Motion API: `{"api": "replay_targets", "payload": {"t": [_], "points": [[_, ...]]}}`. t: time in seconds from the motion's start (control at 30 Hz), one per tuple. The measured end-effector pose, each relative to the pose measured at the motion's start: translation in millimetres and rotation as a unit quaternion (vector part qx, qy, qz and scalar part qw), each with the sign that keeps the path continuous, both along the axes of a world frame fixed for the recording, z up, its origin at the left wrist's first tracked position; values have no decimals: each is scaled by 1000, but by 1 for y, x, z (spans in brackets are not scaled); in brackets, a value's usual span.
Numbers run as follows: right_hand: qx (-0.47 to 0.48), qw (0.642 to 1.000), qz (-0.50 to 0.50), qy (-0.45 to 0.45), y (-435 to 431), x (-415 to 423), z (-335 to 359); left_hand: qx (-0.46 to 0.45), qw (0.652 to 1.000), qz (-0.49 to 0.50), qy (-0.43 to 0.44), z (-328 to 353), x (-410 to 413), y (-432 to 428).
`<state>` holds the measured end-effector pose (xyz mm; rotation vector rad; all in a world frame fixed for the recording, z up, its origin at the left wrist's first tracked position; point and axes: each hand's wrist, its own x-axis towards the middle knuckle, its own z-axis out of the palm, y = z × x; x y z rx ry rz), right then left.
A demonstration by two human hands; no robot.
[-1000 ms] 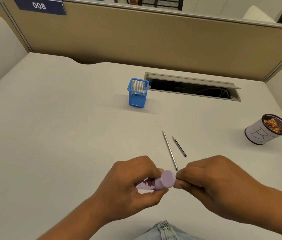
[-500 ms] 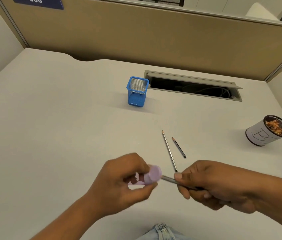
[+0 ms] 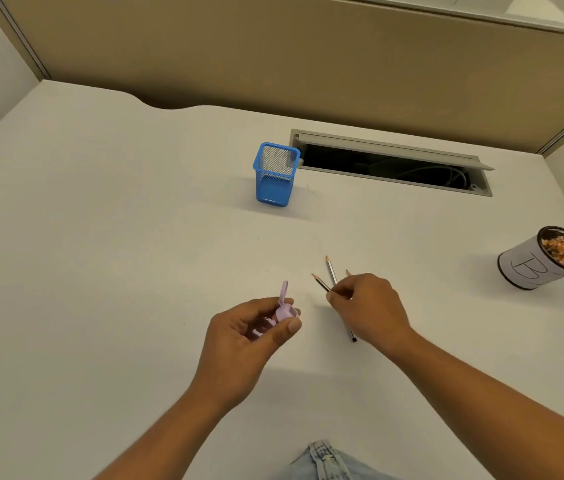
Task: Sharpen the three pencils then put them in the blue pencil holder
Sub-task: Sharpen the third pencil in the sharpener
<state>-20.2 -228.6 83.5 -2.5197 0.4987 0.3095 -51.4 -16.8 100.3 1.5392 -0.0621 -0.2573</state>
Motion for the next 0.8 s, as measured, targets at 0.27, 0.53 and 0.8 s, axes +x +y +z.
{"api": "replay_targets", "payload": {"t": [0.27,0.53,0.8], "points": [[-90,995,49,-16,18,19,-28,6,1000,16,20,-8,1,-1],[-127,990,62,-2,17,30,-36,11,999,19,25,-18,1,-2],[-110,992,63,2,18,33,-36,30,999,9,22,-14,0,-4]]}}
